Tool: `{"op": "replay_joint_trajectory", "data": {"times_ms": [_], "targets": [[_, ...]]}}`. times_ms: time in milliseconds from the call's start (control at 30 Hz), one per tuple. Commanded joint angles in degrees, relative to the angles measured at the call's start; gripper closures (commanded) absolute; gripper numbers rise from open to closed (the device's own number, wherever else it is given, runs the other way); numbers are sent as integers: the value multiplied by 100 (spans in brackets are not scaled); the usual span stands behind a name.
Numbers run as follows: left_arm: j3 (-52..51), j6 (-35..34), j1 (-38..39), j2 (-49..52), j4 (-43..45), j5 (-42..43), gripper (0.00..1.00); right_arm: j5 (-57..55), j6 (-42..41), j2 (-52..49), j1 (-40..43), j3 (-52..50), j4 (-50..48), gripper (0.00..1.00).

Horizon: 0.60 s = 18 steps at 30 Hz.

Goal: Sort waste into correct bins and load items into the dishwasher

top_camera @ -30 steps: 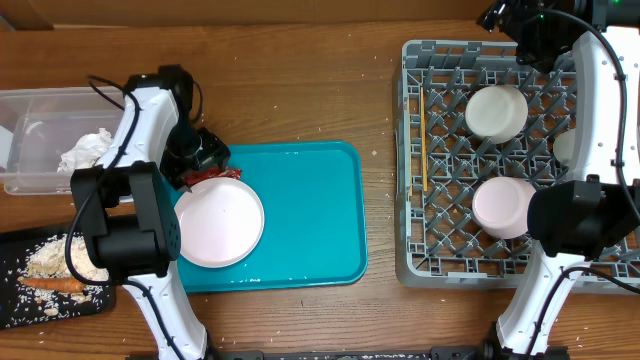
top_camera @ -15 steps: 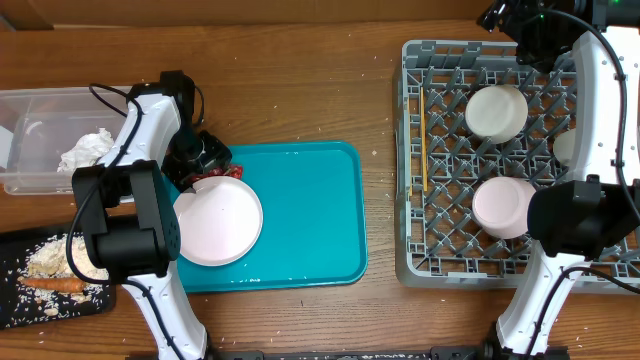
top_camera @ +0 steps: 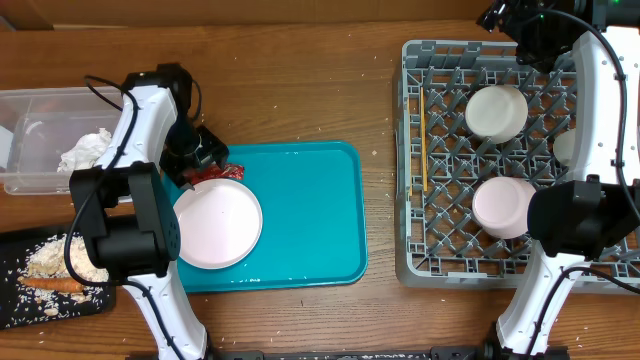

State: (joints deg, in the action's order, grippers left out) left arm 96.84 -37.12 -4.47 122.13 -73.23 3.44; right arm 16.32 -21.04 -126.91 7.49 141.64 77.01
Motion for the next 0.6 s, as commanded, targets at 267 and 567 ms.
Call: {"op": "replay_joint_trajectory", "data": {"times_ms": [267, 567], "targets": [[166, 52, 70, -138, 468, 63, 37, 26, -44, 216, 4, 114, -26, 0], [-227, -168, 90, -138, 846, 66, 35, 26, -44, 216, 4, 114, -24, 0]]}}
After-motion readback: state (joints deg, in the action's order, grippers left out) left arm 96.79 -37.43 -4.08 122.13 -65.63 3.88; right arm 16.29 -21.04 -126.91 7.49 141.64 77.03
